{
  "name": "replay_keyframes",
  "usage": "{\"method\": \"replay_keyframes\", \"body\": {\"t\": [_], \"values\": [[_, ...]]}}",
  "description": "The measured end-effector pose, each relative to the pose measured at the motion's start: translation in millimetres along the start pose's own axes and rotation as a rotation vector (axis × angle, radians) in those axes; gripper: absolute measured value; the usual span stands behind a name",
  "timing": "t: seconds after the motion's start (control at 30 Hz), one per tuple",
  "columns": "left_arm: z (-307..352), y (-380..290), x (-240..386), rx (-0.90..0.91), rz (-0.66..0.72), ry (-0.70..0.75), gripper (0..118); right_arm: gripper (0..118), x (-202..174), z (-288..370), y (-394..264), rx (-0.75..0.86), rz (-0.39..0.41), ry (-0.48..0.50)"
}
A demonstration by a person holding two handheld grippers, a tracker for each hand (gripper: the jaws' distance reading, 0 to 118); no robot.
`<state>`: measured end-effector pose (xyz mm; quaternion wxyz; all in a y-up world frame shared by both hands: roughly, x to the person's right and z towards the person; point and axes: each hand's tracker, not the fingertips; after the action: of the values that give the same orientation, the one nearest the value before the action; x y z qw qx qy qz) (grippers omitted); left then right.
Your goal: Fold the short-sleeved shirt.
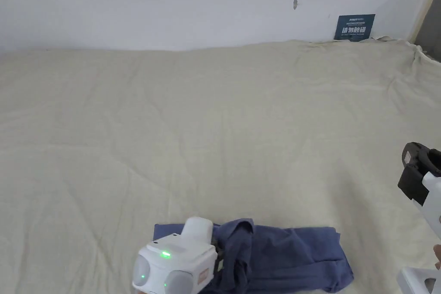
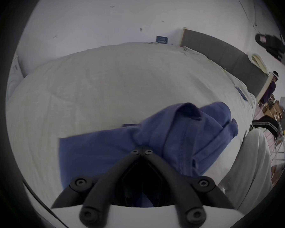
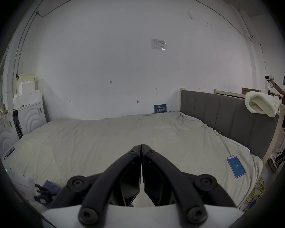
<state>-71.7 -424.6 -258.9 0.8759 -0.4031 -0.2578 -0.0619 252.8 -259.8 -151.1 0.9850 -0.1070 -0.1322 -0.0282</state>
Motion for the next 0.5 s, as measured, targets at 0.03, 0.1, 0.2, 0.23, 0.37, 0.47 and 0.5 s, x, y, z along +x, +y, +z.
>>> {"method": "replay_keyframes", "body": {"t": [0.03, 0.1, 0.2, 0.23, 0.37, 0.47, 0.5], "values": [[-3, -1, 9, 0.003, -0.006, 0.009, 0, 0, 0, 0, 0, -0.001, 0.001, 0.0], [-7, -3, 21, -0.001, -0.017, -0.008, 0, 0, 1, 0, -1, -0.004, 0.003, -0.001], [-13, -4, 31, -0.005, -0.014, -0.016, 0, 0, 2, 0, -2, -0.006, 0.002, -0.004], [-14, -5, 34, -0.001, -0.013, -0.013, 0, 0, 3, 1, -2, -0.006, 0.0, -0.005], [-18, -9, 39, 0.014, 0.015, -0.002, 0, 0, 4, 1, -2, -0.009, 0.002, -0.006], [-26, -14, 35, -0.001, 0.05, 0.006, 0, 0, 4, 2, -3, -0.01, 0.003, -0.006], [-27, -14, 34, -0.002, 0.05, 0.004, 0, 0, 4, 2, -3, -0.01, 0.003, -0.007]]}}
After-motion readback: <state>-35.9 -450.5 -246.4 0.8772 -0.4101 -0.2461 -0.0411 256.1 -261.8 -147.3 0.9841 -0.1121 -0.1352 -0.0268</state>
